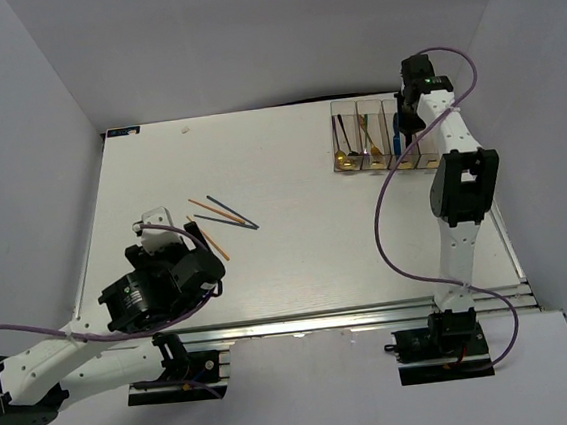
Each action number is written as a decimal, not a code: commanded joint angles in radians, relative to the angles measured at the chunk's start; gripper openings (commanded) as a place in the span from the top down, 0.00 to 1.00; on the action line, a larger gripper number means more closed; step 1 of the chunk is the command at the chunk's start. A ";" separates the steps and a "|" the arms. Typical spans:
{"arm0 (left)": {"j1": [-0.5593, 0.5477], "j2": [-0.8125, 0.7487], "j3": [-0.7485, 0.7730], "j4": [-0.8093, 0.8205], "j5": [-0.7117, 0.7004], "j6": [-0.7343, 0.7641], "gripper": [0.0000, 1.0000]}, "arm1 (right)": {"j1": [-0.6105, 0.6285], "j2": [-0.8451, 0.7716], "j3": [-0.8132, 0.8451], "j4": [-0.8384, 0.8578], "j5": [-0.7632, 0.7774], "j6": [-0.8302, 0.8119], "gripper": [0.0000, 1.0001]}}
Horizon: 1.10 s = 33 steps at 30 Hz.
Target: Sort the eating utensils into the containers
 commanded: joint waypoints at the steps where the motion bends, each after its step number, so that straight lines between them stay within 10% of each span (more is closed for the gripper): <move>1: -0.003 0.010 -0.002 0.015 -0.003 0.012 0.02 | 0.000 0.019 -0.013 0.130 -0.024 -0.052 1.00; 8: -0.003 -0.007 -0.002 0.014 -0.011 0.011 0.02 | -0.005 0.042 -0.053 0.256 -0.005 -0.054 0.98; 12: -0.003 -0.004 -0.002 0.014 -0.011 0.009 0.02 | -0.005 0.083 0.015 0.195 -0.012 -0.048 0.55; 13: -0.003 -0.004 -0.001 0.014 -0.012 0.011 0.02 | -0.005 0.080 0.013 0.190 -0.009 -0.043 0.22; 15: -0.003 -0.004 -0.001 0.014 -0.012 0.009 0.02 | -0.003 0.048 -0.004 0.186 0.001 -0.034 0.11; 21: -0.003 -0.004 0.001 0.011 -0.017 0.005 0.02 | 0.039 -0.087 -0.020 0.142 -0.021 0.012 0.11; 29: 0.002 -0.010 0.016 -0.061 -0.063 -0.078 0.02 | 0.538 -0.276 -0.413 0.394 -0.079 -0.018 0.12; 33: 0.003 -0.010 0.011 -0.051 -0.058 -0.067 0.02 | 0.680 -0.149 -0.352 0.465 -0.082 -0.050 0.47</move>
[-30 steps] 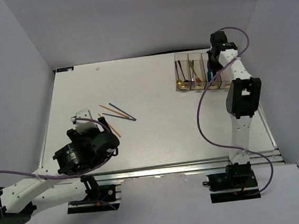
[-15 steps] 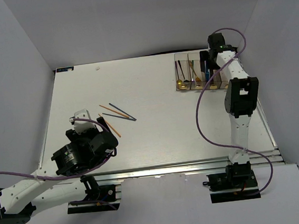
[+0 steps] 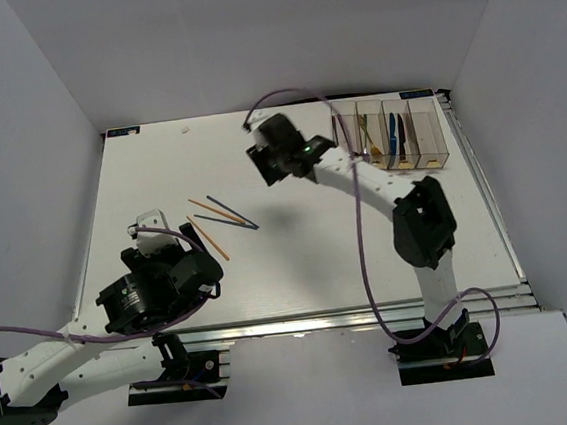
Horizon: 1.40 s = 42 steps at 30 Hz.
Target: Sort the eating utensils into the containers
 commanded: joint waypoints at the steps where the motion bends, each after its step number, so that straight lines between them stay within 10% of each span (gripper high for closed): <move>1: 0.001 -0.003 0.013 -0.012 -0.040 -0.024 0.02 | 0.023 0.113 0.068 0.053 -0.017 -0.029 0.57; 14: 0.003 0.006 0.010 0.003 -0.028 -0.003 0.02 | 0.146 0.325 0.216 0.084 -0.066 -0.009 0.72; 42: 0.003 0.006 0.005 0.029 -0.011 0.026 0.02 | 0.192 0.502 0.332 0.006 -0.068 -0.032 0.72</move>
